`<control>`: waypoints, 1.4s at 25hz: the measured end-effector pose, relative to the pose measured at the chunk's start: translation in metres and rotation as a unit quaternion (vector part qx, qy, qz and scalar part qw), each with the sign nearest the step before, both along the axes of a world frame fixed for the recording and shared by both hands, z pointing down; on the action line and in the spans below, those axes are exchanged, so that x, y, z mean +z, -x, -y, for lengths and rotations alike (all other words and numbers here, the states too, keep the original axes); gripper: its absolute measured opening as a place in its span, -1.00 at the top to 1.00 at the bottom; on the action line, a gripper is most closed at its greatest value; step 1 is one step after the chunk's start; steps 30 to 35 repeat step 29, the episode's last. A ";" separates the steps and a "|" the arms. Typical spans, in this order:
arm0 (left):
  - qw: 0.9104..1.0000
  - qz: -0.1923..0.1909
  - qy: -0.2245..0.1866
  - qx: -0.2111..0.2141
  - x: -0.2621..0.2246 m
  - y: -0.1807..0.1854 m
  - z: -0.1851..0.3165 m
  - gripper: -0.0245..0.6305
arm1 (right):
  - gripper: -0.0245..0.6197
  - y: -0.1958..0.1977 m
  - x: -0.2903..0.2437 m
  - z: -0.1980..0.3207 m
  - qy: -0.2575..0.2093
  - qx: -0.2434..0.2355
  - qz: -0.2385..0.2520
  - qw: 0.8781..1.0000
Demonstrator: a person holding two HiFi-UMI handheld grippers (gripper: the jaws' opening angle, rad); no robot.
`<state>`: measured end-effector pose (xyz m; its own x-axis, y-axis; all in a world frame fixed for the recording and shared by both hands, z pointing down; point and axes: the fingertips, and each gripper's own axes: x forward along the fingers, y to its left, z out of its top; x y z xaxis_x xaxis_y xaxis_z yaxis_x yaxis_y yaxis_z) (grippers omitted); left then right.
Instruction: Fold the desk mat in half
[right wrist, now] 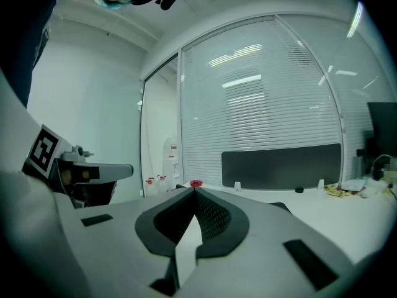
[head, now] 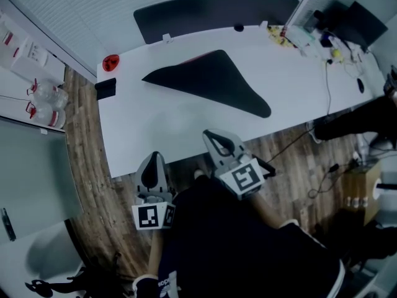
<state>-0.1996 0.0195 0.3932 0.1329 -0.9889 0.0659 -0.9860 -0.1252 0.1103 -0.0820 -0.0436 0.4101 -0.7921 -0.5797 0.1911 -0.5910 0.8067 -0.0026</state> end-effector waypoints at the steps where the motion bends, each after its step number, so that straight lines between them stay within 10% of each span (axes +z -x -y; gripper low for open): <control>1: 1.000 0.006 0.001 0.003 0.000 0.000 0.001 0.92 | 0.91 0.001 0.000 0.000 0.002 0.001 0.001 1.000; 35: 1.000 -0.007 0.002 0.001 -0.001 0.001 0.013 0.92 | 0.91 0.006 0.005 0.005 0.015 -0.008 -0.024 1.000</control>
